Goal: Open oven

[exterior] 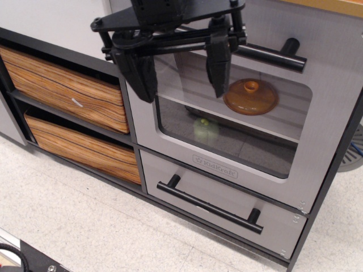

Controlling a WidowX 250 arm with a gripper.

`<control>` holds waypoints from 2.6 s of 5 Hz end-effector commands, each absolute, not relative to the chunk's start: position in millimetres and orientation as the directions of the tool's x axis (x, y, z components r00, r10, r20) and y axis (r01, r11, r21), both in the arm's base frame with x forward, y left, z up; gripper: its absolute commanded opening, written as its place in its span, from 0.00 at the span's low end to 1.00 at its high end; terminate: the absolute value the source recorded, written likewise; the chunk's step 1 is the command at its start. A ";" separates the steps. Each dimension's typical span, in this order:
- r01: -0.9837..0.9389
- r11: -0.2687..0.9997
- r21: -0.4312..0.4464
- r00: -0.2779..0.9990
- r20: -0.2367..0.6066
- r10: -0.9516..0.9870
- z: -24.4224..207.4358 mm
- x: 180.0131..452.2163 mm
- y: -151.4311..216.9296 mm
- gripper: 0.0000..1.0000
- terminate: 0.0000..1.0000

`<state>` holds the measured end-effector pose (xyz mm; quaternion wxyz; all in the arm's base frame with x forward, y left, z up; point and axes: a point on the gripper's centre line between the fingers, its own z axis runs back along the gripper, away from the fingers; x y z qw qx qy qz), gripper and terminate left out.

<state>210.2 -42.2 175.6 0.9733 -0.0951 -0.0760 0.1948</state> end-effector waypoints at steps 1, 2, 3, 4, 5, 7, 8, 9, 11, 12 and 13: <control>-0.365 0.906 -0.215 0.913 0.111 0.394 175.6 210.2 -42.2 1.00 0.00; -0.584 0.788 -0.195 0.790 0.088 0.607 176.2 225.2 -35.0 1.00 0.00; -0.756 0.616 -0.222 0.613 0.091 0.785 177.0 246.5 -25.4 1.00 0.00; -0.866 0.414 -0.282 0.392 0.133 0.910 176.6 266.9 -18.2 1.00 0.00; -0.916 0.174 -0.362 0.149 0.097 0.984 170.3 282.2 -10.4 1.00 0.00; -0.901 0.083 -0.427 0.045 0.096 0.994 159.5 303.3 -4.5 1.00 0.00; -0.895 0.099 -0.435 0.057 0.109 0.992 152.8 308.6 -6.8 1.00 0.00; -0.865 0.087 -0.494 0.031 0.122 0.992 145.2 311.9 -8.1 1.00 0.00; -0.872 0.098 -0.480 0.030 0.146 0.989 120.6 311.6 -7.8 1.00 0.00; -0.895 0.077 -0.440 0.021 0.130 0.991 110.4 315.9 -6.2 1.00 0.00; -0.912 0.045 -0.409 0.007 0.094 0.996 106.8 316.2 -6.6 1.00 0.00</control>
